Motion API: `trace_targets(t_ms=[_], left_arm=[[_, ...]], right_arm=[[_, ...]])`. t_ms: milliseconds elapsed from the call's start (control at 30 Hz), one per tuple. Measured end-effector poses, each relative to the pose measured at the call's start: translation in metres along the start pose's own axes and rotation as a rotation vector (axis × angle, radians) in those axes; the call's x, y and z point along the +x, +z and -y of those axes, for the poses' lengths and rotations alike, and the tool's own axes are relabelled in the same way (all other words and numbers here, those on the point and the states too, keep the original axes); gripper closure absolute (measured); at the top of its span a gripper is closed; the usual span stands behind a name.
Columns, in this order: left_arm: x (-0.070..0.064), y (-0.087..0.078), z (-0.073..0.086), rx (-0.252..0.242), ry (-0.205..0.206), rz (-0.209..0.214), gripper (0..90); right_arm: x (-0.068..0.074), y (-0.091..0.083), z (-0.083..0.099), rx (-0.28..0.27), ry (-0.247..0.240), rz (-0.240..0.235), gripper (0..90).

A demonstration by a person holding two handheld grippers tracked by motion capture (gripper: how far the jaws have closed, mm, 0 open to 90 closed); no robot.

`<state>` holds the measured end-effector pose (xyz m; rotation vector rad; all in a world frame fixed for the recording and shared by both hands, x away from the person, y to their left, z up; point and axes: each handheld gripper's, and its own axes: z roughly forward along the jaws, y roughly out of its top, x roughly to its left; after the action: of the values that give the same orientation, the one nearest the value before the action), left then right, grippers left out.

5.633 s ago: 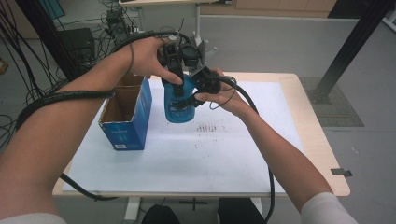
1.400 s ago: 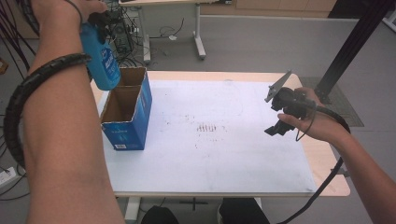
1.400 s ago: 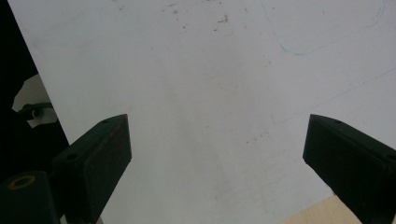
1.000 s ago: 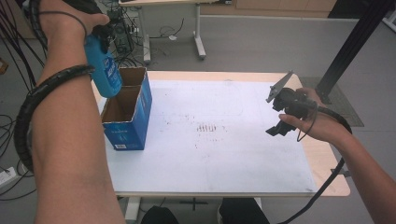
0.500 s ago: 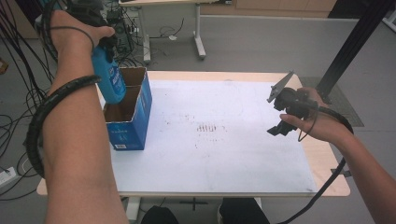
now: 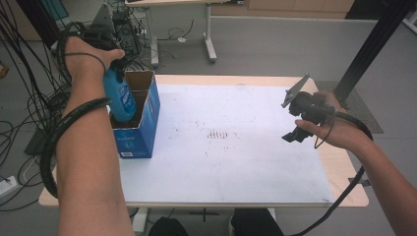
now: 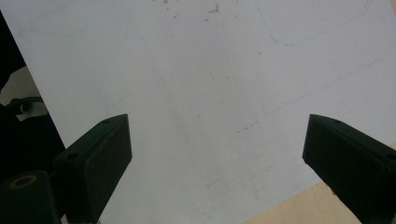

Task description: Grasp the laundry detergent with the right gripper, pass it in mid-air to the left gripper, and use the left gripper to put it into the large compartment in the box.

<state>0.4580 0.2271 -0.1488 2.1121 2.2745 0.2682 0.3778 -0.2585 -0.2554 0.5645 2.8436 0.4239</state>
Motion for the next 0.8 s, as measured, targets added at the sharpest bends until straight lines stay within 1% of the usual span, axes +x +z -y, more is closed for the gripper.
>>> trace_targets(t_ms=[100,300,467,533,733,800], left_arm=[[-0.003,0.011,0.0,0.01,0.007,-0.005,37.2],[-0.006,0.033,0.003,0.021,0.014,0.004,37.2],[-0.013,0.049,0.004,0.022,0.025,-0.009,37.2],[-0.015,0.055,0.005,0.027,0.031,-0.007,37.2],[-0.021,0.076,0.009,0.011,0.03,0.005,37.2],[-0.023,0.083,0.01,0.016,0.033,0.005,37.3]], right_arm=[[0.0,0.001,0.0,0.004,0.0,0.002,8.2],[0.0,0.001,-0.001,0.008,-0.003,0.005,8.3],[0.001,0.004,-0.002,0.019,-0.002,0.001,8.4],[0.001,0.005,-0.002,0.016,-0.005,0.001,8.4],[0.0,0.005,-0.001,0.017,0.002,0.0,8.5],[-0.001,0.006,0.001,0.018,0.005,-0.001,8.5]])
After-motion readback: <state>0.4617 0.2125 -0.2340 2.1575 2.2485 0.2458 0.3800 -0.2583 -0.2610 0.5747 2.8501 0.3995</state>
